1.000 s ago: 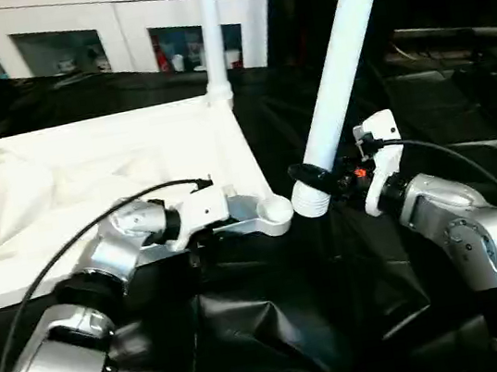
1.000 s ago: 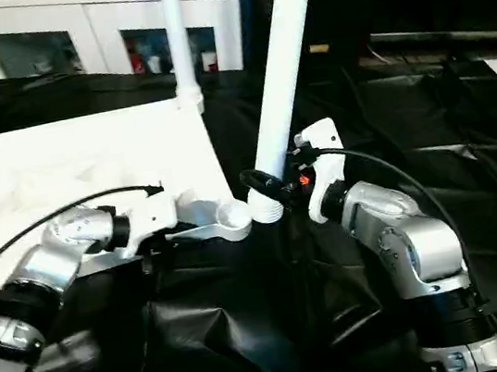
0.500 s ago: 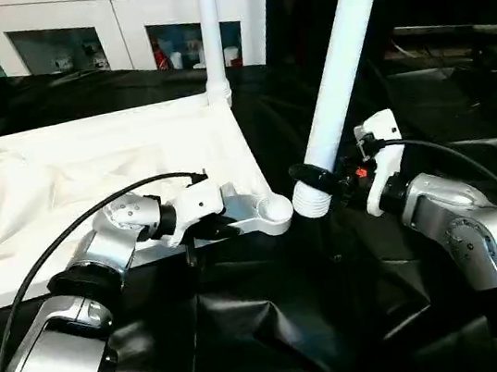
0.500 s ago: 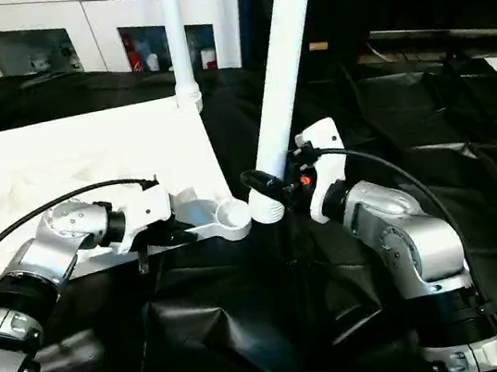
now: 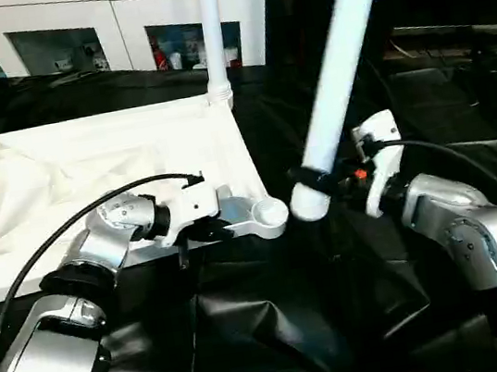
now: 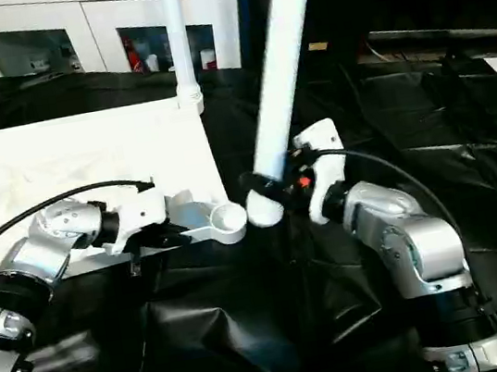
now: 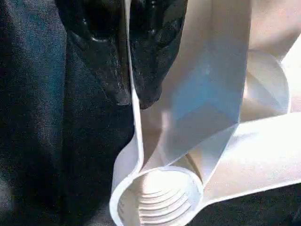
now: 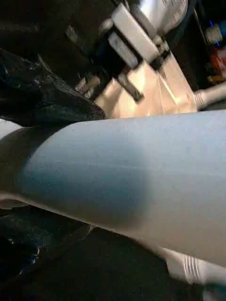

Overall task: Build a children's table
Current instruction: Rotate table base, then insert table leg to table base

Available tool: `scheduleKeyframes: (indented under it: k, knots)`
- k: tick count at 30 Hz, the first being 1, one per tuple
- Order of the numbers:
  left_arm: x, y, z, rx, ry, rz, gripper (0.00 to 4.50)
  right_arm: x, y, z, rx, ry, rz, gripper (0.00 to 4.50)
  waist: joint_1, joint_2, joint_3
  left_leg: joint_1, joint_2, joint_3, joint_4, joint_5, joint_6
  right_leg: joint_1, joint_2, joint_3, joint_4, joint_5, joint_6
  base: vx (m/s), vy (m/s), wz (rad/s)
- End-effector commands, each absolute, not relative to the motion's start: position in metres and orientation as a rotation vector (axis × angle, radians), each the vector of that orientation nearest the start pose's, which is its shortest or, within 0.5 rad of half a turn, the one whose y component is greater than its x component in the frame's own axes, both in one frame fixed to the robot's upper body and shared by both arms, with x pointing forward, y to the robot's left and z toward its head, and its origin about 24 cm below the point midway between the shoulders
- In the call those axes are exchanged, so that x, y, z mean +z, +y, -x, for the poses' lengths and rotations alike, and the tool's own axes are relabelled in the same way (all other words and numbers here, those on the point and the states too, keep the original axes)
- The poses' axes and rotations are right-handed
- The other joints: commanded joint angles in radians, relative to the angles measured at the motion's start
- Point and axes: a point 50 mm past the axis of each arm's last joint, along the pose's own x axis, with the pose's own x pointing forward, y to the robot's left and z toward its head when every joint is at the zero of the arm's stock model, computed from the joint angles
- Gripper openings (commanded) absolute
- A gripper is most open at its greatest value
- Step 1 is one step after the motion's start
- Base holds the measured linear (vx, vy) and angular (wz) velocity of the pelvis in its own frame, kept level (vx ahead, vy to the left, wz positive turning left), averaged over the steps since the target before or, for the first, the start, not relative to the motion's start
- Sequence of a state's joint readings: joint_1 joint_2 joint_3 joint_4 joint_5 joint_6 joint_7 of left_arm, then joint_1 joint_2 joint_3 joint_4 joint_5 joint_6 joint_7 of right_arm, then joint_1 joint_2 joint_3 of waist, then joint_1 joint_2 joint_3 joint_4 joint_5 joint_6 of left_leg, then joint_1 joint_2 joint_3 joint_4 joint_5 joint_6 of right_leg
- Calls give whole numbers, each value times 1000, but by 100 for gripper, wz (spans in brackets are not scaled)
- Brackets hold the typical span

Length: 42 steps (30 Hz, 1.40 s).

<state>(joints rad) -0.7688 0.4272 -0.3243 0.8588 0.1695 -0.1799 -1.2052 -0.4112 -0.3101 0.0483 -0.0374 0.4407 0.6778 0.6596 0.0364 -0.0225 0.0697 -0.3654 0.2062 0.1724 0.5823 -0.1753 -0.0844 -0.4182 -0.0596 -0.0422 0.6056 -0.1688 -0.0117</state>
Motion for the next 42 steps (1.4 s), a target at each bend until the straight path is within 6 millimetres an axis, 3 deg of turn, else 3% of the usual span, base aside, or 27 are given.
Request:
scheduleKeyframes:
  k: [1,4,7,10,13,14,16,21,28,33,42]
  knots:
    - [54,146,-332,-1363,494,-698,0,119,-119,-300,927,236,-120,186,1,2,-51,9,18,1,-70,-229,-5,52,-64,43,-76,-264,-191,0,0,0]
    - [53,133,-326,-1400,477,-651,0,115,-114,-304,932,256,-102,186,3,1,-47,12,20,3,-72,-229,-2,46,-62,45,-78,-262,-192,0,0,0]
    - [53,129,-324,-1417,463,-644,0,111,-113,-306,928,265,-93,186,6,4,-51,15,20,6,-71,-188,8,47,-60,45,-73,-175,-213,0,0,0]
    - [54,128,-323,-1412,450,-643,0,106,-113,-309,921,286,-75,186,9,-4,-47,8,19,7,-72,-155,19,52,-60,44,-66,-120,-218,0,0,0]
    - [55,129,-323,-1402,453,-651,0,103,-113,-310,921,292,-67,186,11,-5,-42,9,19,8,-74,-178,18,51,-63,45,-73,-171,-202,0,0,0]
    - [56,131,-322,-1392,454,-652,0,102,-114,-311,919,293,-63,186,10,-10,-41,8,19,8,-75,-182,17,51,-64,45,-74,-185,-198,0,0,0]
    - [57,133,-321,-1385,455,-658,0,100,-115,-313,912,290,-60,186,7,-6,-38,9,21,6,-78,-201,7,48,-66,45,-79,-240,-185,0,0,0]
    - [59,135,-322,-1349,421,-662,0,93,-117,-316,898,279,-91,186,1,-8,-35,10,21,7,-78,-205,6,46,-63,45,-79,-223,-191,0,0,0]
    - [60,135,-322,-1334,404,-664,0,83,-116,-318,896,270,-159,186,-2,-9,-30,9,22,4,-83,-252,0,41,-66,45,-89,-318,-170,0,0,0]
    - [61,137,-323,-1313,393,-666,0,74,-116,-317,898,252,-214,186,-5,-9,-31,8,22,4,-83,-254,3,41,-67,46,-89,-319,-172,0,0,0]
    - [62,140,-324,-1280,377,-661,0,46,-123,-303,845,226,-262,186,-6,-4,-26,9,25,2,-90,-297,2,34,-67,46,-95,-356,-165,0,0,0]
